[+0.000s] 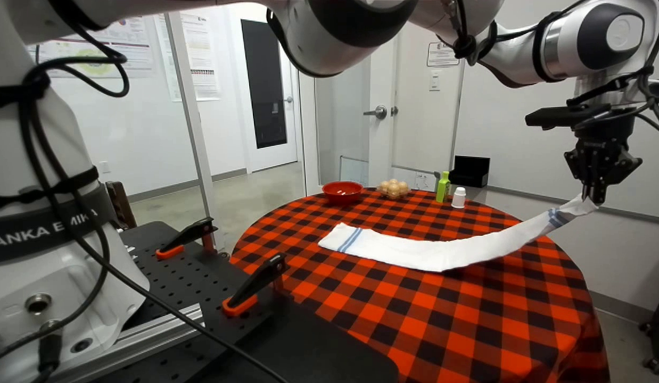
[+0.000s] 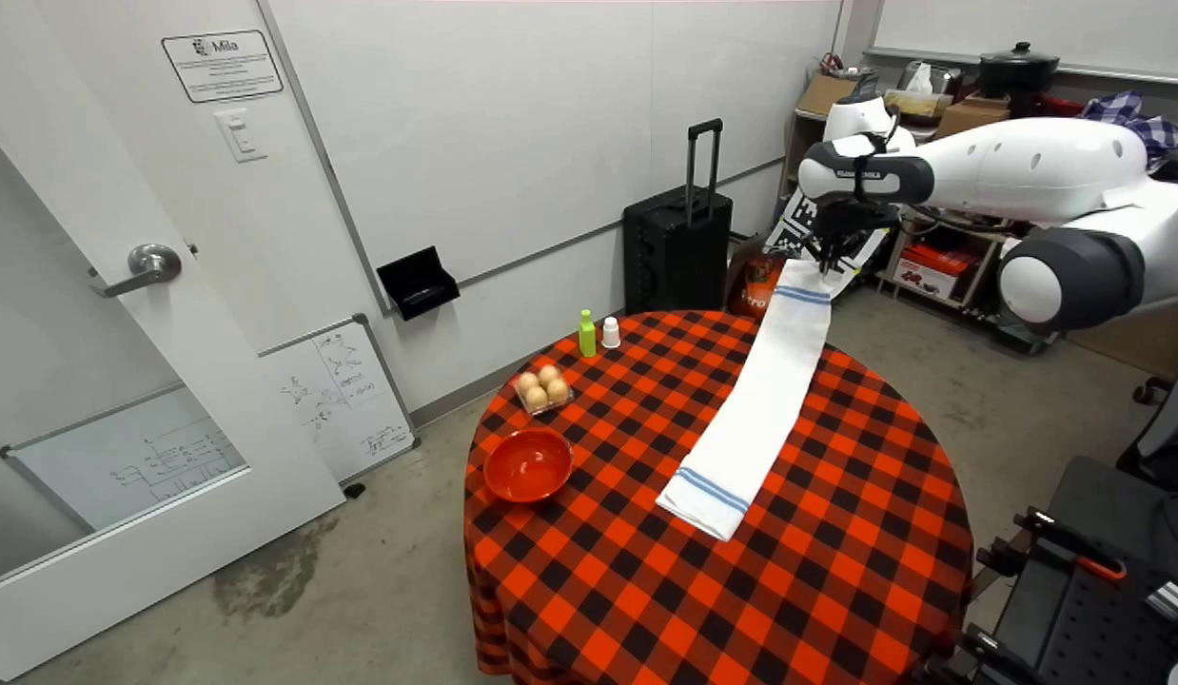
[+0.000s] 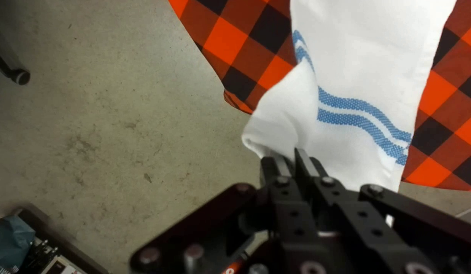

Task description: Fold the cloth

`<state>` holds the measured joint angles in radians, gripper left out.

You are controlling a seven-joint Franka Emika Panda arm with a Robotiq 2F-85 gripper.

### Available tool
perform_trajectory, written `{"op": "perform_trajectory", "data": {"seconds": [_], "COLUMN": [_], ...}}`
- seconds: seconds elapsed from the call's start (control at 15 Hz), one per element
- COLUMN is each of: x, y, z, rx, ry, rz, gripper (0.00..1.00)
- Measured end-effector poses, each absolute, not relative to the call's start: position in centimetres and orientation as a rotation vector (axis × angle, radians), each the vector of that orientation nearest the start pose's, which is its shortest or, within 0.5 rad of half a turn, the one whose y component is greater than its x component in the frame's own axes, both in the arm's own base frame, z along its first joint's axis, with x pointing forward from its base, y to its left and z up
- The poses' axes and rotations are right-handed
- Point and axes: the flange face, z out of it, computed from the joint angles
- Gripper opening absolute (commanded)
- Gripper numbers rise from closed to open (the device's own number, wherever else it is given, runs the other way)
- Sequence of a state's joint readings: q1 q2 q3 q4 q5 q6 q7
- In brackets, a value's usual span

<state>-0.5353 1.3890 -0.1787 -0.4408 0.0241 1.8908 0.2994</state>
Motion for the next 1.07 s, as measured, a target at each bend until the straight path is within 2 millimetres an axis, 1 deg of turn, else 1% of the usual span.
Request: {"op": "perform_trajectory", "data": {"seconds": [0.2, 0.33, 0.47, 0.87, 1.07], "x": [67.5, 67.7, 67.8, 68.1, 68.1], "y": [-46.1, -46.4, -46.8, -47.5, -47.6], "z": [21.1, 22.7, 24.6, 31.3, 33.8], "rx": [-2.999, -3.002, -3.007, -3.0, -2.999], "ry": [1.417, 1.44, 1.466, 1.541, 1.568], "rz": [-0.134, -0.183, -0.241, -0.413, -0.468], "gripper": [0.02, 0.02, 0.02, 0.02, 0.02]}}
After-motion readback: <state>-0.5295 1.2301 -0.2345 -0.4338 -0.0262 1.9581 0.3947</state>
